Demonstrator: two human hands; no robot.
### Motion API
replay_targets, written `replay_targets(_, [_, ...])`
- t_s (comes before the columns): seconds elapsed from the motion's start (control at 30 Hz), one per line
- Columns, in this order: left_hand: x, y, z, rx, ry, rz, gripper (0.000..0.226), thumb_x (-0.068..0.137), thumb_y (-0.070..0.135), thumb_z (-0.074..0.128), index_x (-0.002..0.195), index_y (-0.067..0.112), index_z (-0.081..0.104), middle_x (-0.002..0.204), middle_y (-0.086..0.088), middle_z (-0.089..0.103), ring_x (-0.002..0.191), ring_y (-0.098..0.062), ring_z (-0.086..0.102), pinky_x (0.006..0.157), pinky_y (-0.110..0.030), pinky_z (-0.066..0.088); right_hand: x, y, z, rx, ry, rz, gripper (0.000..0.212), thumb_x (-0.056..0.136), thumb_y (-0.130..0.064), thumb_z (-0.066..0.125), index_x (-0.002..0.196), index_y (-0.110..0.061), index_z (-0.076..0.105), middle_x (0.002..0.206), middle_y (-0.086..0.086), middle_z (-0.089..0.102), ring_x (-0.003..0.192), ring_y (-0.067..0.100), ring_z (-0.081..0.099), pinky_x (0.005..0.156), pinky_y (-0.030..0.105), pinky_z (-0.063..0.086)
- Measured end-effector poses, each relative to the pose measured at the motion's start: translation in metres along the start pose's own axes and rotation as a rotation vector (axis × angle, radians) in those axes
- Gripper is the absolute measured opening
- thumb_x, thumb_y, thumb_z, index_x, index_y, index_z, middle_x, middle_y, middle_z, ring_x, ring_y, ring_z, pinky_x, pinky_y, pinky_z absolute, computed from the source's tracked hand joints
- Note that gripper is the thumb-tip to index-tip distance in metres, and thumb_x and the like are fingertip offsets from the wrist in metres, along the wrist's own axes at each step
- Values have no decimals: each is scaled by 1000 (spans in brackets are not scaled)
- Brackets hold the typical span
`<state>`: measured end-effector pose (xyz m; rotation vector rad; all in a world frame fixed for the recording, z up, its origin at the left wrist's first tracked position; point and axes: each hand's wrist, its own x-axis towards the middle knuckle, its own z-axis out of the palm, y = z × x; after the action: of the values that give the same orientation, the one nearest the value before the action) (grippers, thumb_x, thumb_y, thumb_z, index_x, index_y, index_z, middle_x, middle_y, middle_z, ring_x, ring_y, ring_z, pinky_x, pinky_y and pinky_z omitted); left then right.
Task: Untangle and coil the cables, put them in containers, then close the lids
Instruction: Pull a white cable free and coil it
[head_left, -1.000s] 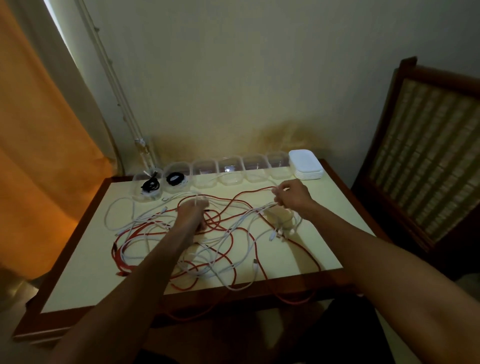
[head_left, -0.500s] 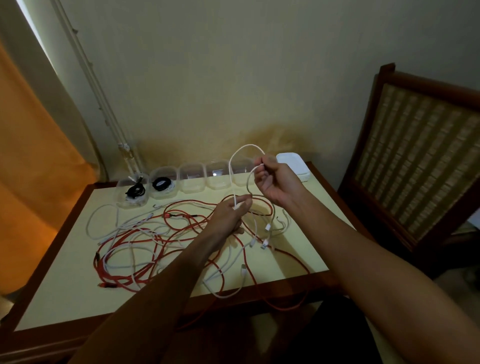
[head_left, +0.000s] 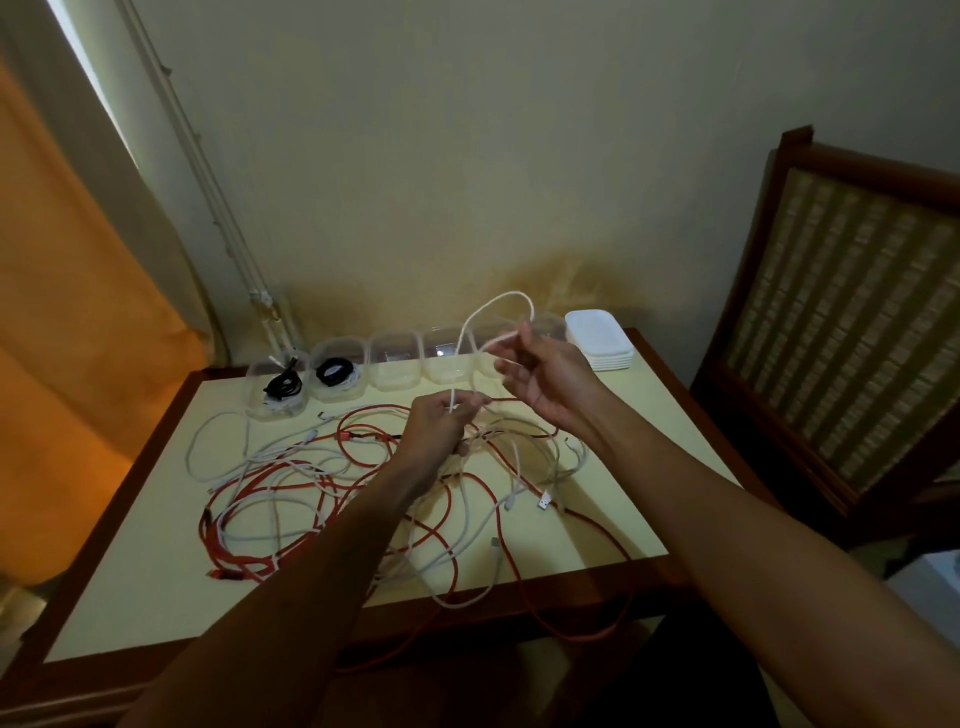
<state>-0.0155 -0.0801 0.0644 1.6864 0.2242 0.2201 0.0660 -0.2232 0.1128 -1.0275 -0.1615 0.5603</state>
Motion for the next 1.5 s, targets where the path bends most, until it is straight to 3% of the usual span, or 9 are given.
replay_targets(0.27, [13,43,-21,-742,-51,-157,22,105,20,39,99,11,59,41,7,25,36,-7,21,46,-21,37,18,43,-27,-991,-22,-71,41,90,-28,72,129,-25,62,119,2,61,70,13,66,56,23,49])
replay_targets(0.47, [32,70,-33,-980,23,-138,22,103,27,43,97,12,58,37,5,29,32,-7,19,44,-17,34,43,41,-15,-1229,-70,-171,23,97,-19,62,91,-1,73,85,11,72,67,12,64,62,23,51])
replay_targets(0.77, [28,8,-29,-113,63,-283,33,91,26,67,120,9,64,49,7,46,45,-8,40,53,-26,39,54,-32,24,155,171,-78,29,102,-6,49,75,1,57,56,8,62,50,15,60,46,20,50])
replay_targets(0.87, [27,14,-11,-16,-23,-192,36,91,27,68,125,17,65,93,-5,69,61,-16,59,50,-22,43,46,-52,37,449,96,-61,29,100,-6,52,74,4,59,60,12,65,47,14,65,47,20,55])
replay_targets(0.93, [29,21,-3,63,-33,-126,27,96,28,61,118,16,69,109,-12,68,78,-16,64,50,-20,45,39,-56,42,507,64,-63,27,100,-5,52,76,4,59,60,13,66,47,14,65,48,20,56])
replay_targets(1.07, [36,27,-4,10,-3,-98,29,101,30,49,93,12,71,69,3,48,57,-11,38,52,-25,42,28,-54,30,491,102,-47,20,100,-4,52,82,2,58,63,12,66,49,15,65,47,19,54])
replay_targets(1.23, [23,34,-13,102,-98,-15,24,98,26,57,120,22,64,68,8,44,58,-8,40,57,-25,45,14,-45,10,447,120,49,13,100,-6,50,100,5,57,63,8,59,41,8,56,45,13,49])
replay_targets(1.4, [-8,13,-32,-749,-266,-124,33,99,25,49,129,13,56,45,7,27,40,-8,23,49,-24,30,-6,-32,-7,237,48,186,29,102,-11,39,117,5,57,49,-5,37,33,3,29,30,14,21])
replay_targets(1.5, [-26,-1,-49,-840,-113,-155,27,99,33,49,112,12,61,43,6,20,37,-7,17,46,-23,25,-27,-11,-28,7,38,234,29,100,-9,37,118,2,56,45,-7,27,33,5,21,32,18,11])
